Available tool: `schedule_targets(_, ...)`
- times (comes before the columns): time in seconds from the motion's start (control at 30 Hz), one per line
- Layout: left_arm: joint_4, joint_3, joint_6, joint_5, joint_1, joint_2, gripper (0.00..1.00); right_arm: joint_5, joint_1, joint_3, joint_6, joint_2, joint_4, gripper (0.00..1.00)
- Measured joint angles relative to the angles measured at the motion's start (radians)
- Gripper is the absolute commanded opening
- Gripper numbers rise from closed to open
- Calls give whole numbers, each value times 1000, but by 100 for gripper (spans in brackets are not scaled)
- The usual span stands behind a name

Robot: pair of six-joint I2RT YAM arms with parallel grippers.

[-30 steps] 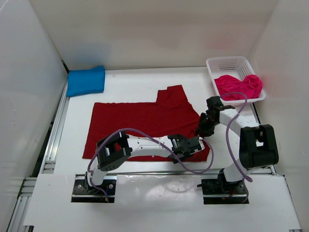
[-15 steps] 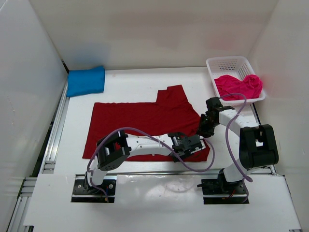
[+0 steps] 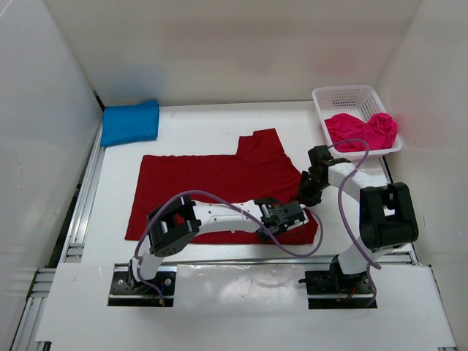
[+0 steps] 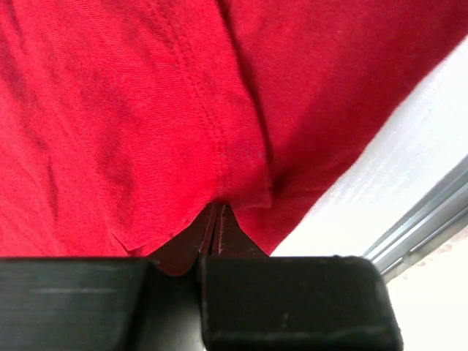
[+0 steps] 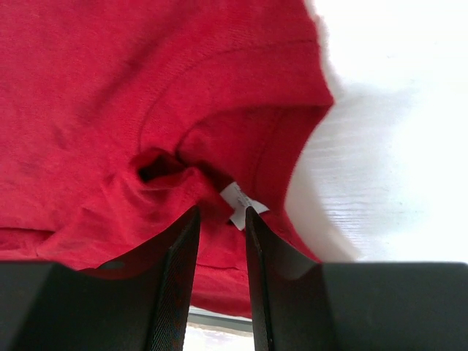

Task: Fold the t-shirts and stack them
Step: Fold the flattened tshirt in 1/3 of the way

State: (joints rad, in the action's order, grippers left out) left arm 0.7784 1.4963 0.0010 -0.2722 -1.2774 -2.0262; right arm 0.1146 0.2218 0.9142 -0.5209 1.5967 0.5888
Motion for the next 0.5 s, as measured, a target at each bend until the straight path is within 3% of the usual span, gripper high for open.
schedule_targets(0.13,0,4,0,0,5,0,10,-3,3,11,-6,0,-5,36)
schedule_targets(0.23,2,10,3,1,6,0,30,-8,3,23,-14,7,-10,36)
schedule_targets(0.27,2,11,2,2,6,0,48,-11,3,27,-16,13,-11,33)
schedule_targets(0.3,3,12,0,4,5,0,54,-12,3,31,-16,19,-14,30)
schedule_targets(0.43,11,15,1,16,-3,0,62,-19,3,34,-15,44,-15,14)
schedule_targets(0.5,14,21,0,25,-10,0,64,-18,3,34,-15,55,-15,13)
